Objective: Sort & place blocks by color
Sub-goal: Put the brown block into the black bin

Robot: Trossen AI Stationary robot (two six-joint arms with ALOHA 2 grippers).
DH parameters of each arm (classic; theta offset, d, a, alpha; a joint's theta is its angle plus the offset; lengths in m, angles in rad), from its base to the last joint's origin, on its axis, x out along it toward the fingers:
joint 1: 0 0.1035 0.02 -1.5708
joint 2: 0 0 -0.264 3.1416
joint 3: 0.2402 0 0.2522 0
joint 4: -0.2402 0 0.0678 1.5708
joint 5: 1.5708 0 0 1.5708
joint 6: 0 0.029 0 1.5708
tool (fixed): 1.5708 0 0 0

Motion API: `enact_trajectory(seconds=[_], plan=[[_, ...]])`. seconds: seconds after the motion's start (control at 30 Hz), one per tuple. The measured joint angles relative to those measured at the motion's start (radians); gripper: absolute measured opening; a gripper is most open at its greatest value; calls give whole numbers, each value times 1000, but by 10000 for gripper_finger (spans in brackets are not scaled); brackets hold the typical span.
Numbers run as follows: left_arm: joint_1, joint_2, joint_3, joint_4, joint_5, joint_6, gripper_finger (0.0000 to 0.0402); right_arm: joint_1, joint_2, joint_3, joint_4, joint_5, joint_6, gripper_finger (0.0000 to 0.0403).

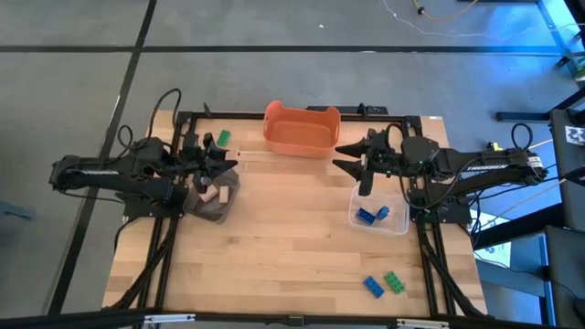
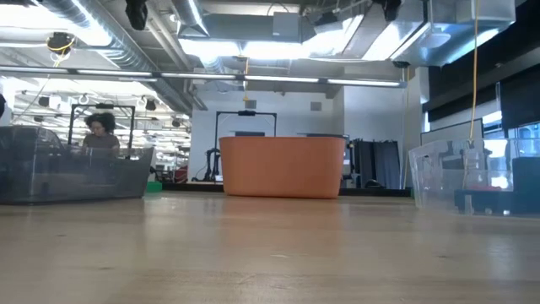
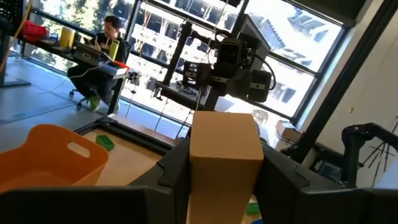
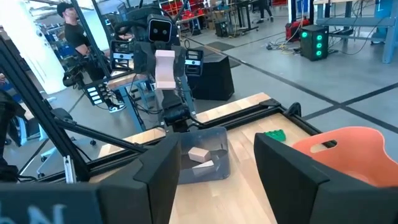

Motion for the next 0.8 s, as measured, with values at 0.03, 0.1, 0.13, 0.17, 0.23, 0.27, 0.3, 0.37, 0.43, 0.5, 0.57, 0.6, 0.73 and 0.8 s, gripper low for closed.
enact_trajectory(seconds=[0.03, 0.1, 0.13, 0.17, 0.23, 0.27, 0.3, 0.37, 0.43, 0.5, 0.57, 0.6, 0.73, 0.8], plan=[[0, 0, 2, -12, -13, -1, 124, 0, 0, 0, 0, 0, 0, 204], [2, 0, 29, -119, -67, -2, 124, 0, 0, 0, -9, 0, 0, 204], [7, 0, 50, -218, -109, -1, 124, 0, 0, 0, -13, 0, 1, 204], [14, 0, 73, -330, -149, -5, 124, 0, 0, 0, -16, 0, 6, 204], [35, 4, 118, -597, -214, -59, 124, 0, 0, 0, -26, 0, 34, 204], [47, 5, 131, -718, -230, -105, 124, 0, 0, 0, -35, 0, 51, 204], [60, 11, 136, -825, -234, -152, 124, 0, 0, 0, -43, 0, 61, 204], [78, 27, 133, -992, -209, -255, 124, 0, 2, 0, -53, 0, 76, 204], [86, 39, 114, -1118, -151, -356, 124, 0, 4, 0, -60, 0, 76, 204], [85, 52, 83, -1194, -78, -445, 124, 0, 9, 0, -60, 0, 76, 204], [79, 61, 40, -1194, -5, -505, 124, 0, 11, -1, -66, 0, 76, 204], [73, 64, 19, -1180, 24, -525, 124, 0, 12, -1, -66, 0, 76, 204], [32, 95, -40, -1085, 81, -581, 124, 0, 15, -1, -80, 0, 86, 204], [11, 122, -54, -1098, 81, -604, 124, 0, 16, -1, -81, 0, 102, 204]])
